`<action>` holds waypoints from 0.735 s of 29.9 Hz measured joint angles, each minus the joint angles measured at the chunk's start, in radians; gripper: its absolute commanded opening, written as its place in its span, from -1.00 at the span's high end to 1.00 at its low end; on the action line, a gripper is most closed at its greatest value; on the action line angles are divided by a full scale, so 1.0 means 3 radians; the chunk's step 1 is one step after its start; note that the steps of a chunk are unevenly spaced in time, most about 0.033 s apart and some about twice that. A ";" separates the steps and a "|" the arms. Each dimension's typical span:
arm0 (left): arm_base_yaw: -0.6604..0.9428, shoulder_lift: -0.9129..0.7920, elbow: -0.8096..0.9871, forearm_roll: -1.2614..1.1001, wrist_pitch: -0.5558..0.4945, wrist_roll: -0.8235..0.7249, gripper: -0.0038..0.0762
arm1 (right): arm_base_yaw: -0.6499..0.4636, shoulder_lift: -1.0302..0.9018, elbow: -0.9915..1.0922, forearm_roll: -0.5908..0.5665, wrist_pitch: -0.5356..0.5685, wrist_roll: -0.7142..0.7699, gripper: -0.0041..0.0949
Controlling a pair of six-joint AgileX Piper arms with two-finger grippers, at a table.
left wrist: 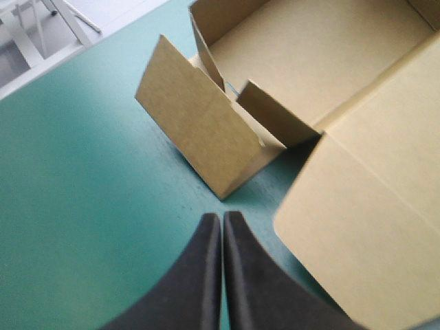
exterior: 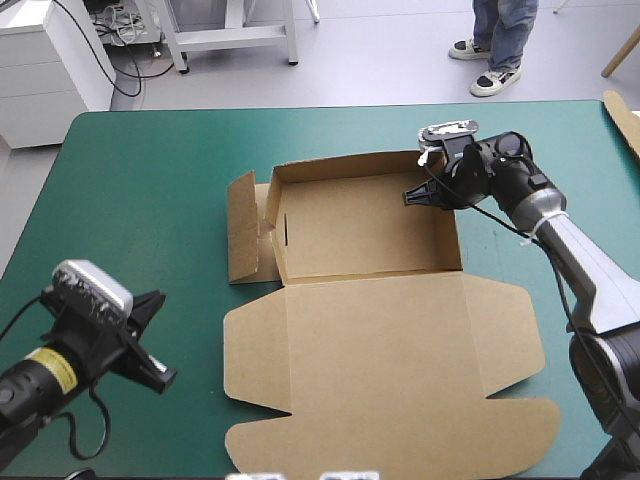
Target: Fold the box
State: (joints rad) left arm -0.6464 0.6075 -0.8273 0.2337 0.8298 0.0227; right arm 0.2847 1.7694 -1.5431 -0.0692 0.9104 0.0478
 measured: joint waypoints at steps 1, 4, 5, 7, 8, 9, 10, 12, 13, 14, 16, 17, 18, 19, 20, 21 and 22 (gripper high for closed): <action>0.0000 -0.0150 0.0143 -0.0051 0.0000 0.0000 0.92 | 0.0000 0.0035 0.0000 -0.0013 -0.0073 0.0000 0.96; 0.0000 -0.0567 0.0534 -0.0217 0.0000 0.0000 0.92 | 0.0000 0.0107 0.0000 -0.0019 -0.0212 -0.0004 0.96; 0.0000 -0.0647 0.0626 -0.0265 0.0000 0.0000 0.92 | 0.0000 0.0119 0.0000 -0.0023 -0.0234 -0.0008 0.96; 0.0000 -0.0906 0.0833 -0.0361 0.0013 0.0000 0.92 | 0.0000 0.0142 0.0008 -0.0019 -0.0253 -0.0011 0.96; 0.0000 -0.1027 0.0904 -0.0395 0.0019 0.0000 0.92 | 0.0000 0.0149 0.0012 -0.0005 -0.0253 -0.0011 0.96; 0.0000 -0.1167 0.1006 -0.0439 0.0041 0.0000 0.92 | 0.0000 0.0153 0.0027 0.0013 -0.0253 -0.0014 0.96; 0.0000 -0.1255 0.1067 -0.0465 0.0054 0.0000 0.92 | 0.0000 0.0165 0.0037 0.0035 -0.0236 -0.0014 0.96; 0.0000 -0.1454 0.1197 -0.0528 0.0062 0.0000 0.92 | 0.0000 0.0184 0.0063 0.0072 -0.0213 -0.0014 0.96; 0.0000 -0.1538 0.1238 -0.0541 0.0055 0.0000 0.92 | 0.0003 0.0200 0.0075 0.0095 -0.0192 -0.0014 0.96; 0.0000 -0.1596 0.1259 -0.0552 0.0036 0.0000 0.92 | 0.0006 0.0210 0.0078 0.0108 -0.0192 -0.0014 0.96; 0.0000 -0.1692 0.1272 -0.0567 0.0008 0.0000 0.92 | 0.0006 0.0218 0.0086 0.0114 -0.0195 -0.0018 0.96; 0.0000 -0.1712 0.1272 -0.0572 -0.0011 0.0000 0.92 | 0.0006 0.0222 0.0086 0.0123 -0.0195 -0.0021 0.96; 0.0000 -0.1721 0.1272 -0.0574 -0.0016 0.0000 0.92 | 0.0006 0.0229 0.0086 0.0123 -0.0195 -0.0022 0.95; 0.0000 -0.1721 0.1272 -0.0577 -0.0019 0.0000 0.92 | 0.0006 0.0242 0.0086 0.0123 -0.0198 -0.0022 0.94; 0.0000 -0.1721 0.1272 -0.0577 -0.0023 0.0000 0.92 | 0.0006 0.0245 0.0086 0.0123 -0.0203 -0.0022 0.91; 0.0000 -0.1721 0.1272 -0.0578 -0.0026 0.0000 0.92 | 0.0006 0.0245 0.0086 0.0123 -0.0203 -0.0022 0.85; 0.0000 -0.1724 0.1272 -0.0584 -0.0025 0.0000 0.92 | 0.0006 0.0245 0.0083 0.0123 -0.0203 -0.0022 0.78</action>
State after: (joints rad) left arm -0.6464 0.0904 -0.4457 0.0584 0.8223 0.0227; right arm 0.2865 1.8428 -1.5183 -0.0324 0.8495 0.0413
